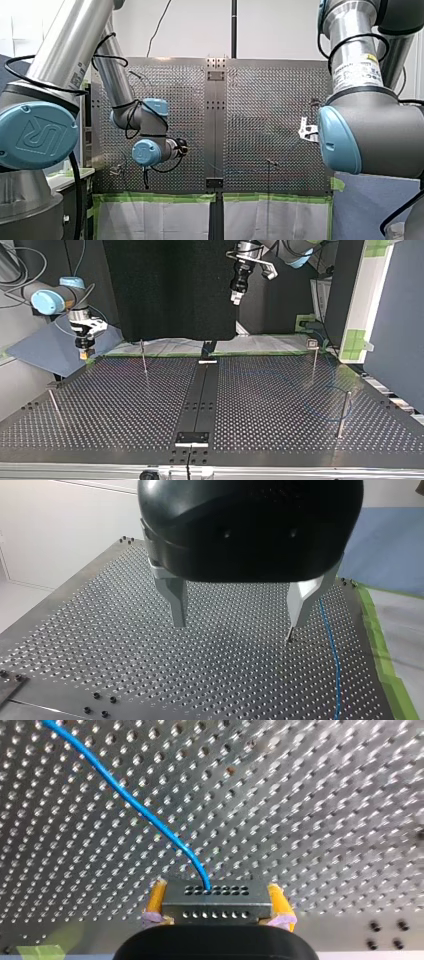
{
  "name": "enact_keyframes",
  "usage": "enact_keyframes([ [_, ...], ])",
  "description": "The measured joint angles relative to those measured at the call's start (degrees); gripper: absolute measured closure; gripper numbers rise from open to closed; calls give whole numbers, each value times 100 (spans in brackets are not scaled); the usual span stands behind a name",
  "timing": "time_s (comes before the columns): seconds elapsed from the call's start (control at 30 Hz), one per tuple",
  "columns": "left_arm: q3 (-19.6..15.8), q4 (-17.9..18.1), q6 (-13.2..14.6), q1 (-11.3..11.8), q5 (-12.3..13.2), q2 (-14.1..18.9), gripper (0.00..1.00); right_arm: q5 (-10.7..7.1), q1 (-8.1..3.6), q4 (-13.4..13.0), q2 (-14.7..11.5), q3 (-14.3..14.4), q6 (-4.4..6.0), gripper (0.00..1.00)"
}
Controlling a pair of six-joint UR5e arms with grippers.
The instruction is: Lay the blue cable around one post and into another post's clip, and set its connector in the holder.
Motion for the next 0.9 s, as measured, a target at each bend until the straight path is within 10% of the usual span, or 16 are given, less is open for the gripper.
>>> enact_keyframes([
  [0.9, 0, -251, 136, 20, -78, 0, 0, -82, 289, 329, -1172, 21, 111, 100],
])
